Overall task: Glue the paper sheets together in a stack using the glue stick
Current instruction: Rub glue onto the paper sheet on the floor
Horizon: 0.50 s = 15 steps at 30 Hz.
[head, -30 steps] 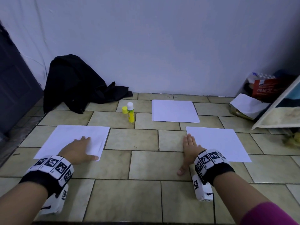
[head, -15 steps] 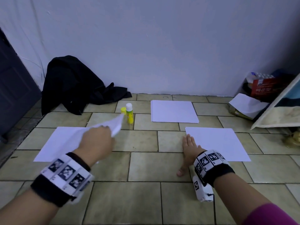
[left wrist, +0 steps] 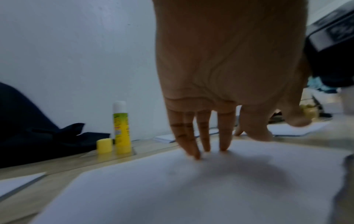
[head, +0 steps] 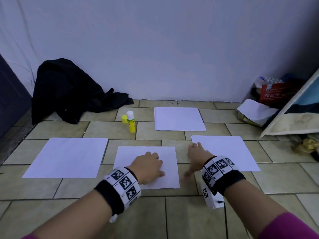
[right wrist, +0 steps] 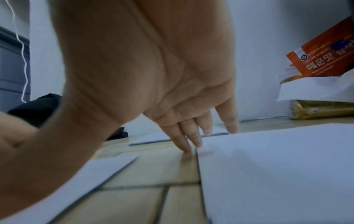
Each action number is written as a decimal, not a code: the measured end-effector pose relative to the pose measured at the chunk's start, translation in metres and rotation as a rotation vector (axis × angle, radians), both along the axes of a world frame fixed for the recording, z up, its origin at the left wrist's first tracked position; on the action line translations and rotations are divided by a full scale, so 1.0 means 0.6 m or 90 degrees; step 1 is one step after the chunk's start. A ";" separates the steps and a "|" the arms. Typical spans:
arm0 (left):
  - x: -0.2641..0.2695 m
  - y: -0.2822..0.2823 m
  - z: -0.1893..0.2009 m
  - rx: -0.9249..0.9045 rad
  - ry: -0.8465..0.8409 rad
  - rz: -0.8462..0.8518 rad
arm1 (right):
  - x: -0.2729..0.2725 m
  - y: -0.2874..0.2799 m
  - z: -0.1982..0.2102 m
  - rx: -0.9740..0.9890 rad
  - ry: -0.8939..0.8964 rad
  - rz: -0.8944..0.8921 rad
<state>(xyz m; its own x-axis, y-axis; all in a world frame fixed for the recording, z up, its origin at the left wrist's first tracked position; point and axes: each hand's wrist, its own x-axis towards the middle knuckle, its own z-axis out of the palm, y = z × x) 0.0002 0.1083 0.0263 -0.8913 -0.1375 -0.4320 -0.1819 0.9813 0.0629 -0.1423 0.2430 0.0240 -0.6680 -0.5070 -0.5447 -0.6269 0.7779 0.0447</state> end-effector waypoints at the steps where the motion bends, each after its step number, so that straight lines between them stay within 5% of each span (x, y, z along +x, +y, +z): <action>1: 0.002 -0.011 -0.003 0.018 0.006 -0.018 | -0.004 -0.003 0.013 -0.009 0.000 0.000; 7: 0.017 -0.047 -0.030 0.070 -0.024 -0.001 | -0.027 -0.062 0.092 -0.230 0.045 -0.033; 10: 0.016 -0.049 -0.038 0.061 -0.091 -0.010 | -0.024 -0.133 0.109 -0.372 -0.034 0.011; 15: 0.014 -0.053 -0.043 0.041 -0.110 -0.031 | -0.012 -0.257 0.080 -0.385 -0.083 0.069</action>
